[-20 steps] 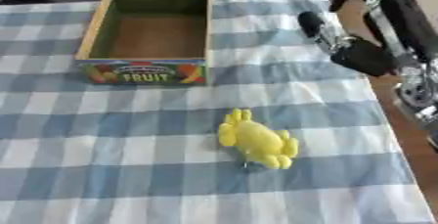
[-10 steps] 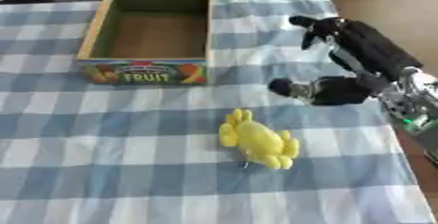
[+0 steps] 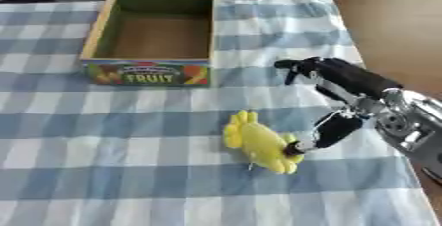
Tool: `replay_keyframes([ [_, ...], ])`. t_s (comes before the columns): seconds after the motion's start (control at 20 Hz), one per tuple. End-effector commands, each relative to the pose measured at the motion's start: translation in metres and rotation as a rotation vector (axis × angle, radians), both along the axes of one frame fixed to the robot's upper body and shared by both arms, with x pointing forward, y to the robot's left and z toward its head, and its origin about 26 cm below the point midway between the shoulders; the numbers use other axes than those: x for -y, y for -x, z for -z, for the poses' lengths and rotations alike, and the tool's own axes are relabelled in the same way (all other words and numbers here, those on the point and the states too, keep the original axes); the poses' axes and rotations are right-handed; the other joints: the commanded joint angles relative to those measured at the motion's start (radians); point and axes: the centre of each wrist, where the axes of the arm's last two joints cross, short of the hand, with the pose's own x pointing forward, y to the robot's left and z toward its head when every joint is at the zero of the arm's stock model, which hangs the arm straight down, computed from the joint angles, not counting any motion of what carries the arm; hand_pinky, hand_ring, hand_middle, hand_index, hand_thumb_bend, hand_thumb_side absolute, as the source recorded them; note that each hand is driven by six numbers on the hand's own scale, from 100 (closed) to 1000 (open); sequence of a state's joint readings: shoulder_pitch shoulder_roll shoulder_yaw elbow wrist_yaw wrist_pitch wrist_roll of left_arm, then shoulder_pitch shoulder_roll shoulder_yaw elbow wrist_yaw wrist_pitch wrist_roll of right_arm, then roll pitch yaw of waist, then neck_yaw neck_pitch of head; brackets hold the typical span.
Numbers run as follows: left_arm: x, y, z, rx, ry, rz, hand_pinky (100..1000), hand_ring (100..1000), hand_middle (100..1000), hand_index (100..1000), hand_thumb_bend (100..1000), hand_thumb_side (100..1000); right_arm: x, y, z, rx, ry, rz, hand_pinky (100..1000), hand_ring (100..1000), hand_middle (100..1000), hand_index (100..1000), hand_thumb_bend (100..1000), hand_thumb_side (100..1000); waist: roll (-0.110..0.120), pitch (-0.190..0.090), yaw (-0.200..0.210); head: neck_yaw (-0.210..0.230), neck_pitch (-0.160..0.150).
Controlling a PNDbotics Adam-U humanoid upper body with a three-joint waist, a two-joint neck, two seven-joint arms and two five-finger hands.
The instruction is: Pick up objects on the table and place them in the box.
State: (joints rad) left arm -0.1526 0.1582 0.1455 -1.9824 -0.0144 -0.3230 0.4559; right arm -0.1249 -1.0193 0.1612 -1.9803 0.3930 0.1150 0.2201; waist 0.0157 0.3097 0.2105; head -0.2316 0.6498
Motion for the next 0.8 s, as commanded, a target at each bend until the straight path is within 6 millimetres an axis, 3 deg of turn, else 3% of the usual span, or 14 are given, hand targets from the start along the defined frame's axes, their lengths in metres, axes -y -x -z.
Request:
replay_keyframes([
  [0.05,-0.0011,0.0014,-0.0079,0.023,-0.028,0.011,645,616,554,927,100,739,-0.0034,0.0013,-0.01,-0.005,0.026,-0.01,887,905,731,1000,859,351,-0.002,-0.02,0.002,-0.001,-0.003],
  [0.65,-0.0001,0.0013,-0.0077,0.016,-0.03,0.02,644,615,553,924,100,741,-0.0128,0.0008,-0.0019,-0.033,-0.025,0.021,886,906,697,1000,800,511,-0.01,-0.019,0.005,0.002,0.007],
  [0.8,-0.0004,0.0014,-0.0077,0.014,-0.032,0.019,644,615,553,924,100,741,-0.0127,0.0008,-0.0023,-0.03,-0.046,0.022,883,900,676,1000,741,606,-0.013,-0.022,0.002,0.005,0.009],
])
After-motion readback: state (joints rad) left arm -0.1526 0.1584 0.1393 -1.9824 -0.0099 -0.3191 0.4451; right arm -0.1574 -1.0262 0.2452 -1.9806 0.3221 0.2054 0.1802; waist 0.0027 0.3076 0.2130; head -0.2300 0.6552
